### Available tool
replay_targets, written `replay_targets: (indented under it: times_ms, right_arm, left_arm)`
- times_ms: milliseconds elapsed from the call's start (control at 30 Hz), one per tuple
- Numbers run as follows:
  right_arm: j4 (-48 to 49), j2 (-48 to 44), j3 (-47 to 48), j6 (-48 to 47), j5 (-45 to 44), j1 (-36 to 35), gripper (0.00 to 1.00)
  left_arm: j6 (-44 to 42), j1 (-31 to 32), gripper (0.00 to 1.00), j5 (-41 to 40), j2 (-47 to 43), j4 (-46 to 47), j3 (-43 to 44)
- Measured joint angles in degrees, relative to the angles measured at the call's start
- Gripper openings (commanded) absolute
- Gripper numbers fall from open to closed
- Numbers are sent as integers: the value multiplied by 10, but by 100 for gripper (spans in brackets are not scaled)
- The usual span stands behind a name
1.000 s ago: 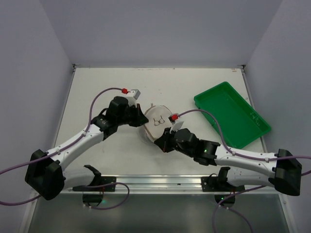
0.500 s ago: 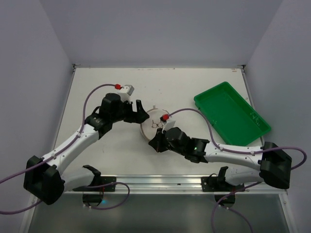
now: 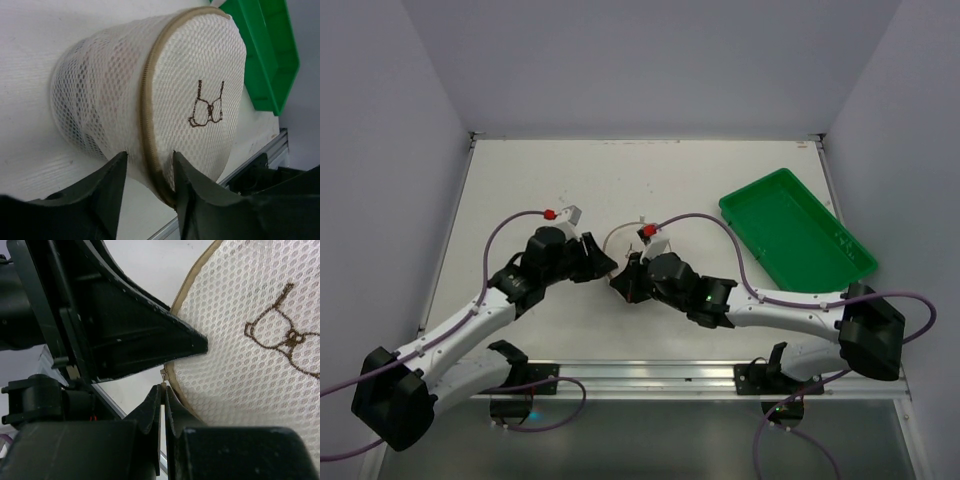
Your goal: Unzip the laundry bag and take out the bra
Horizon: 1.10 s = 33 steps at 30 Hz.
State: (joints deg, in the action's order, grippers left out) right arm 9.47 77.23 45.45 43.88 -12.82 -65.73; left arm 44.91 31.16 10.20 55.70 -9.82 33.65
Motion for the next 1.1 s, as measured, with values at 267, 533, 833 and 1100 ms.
replay_targets:
  times_ms: [267, 533, 833, 1100]
  right_arm:
    - [-2, -16, -18, -5, -1, 0, 0]
    - [-20, -78, -65, -22, 0, 2, 0]
    - [-46, -109, -83, -40, -1, 3, 0]
    - [-41, -83, -74, -42, 7, 5, 0]
  left_arm:
    - [20, 29, 0, -5, 14, 26, -1]
    - [-35, 28, 0, 5, 75, 22, 47]
    - [-180, -9, 0, 43, 156, -14, 140]
    - [-255, -21, 35, 71, 196, -34, 178]
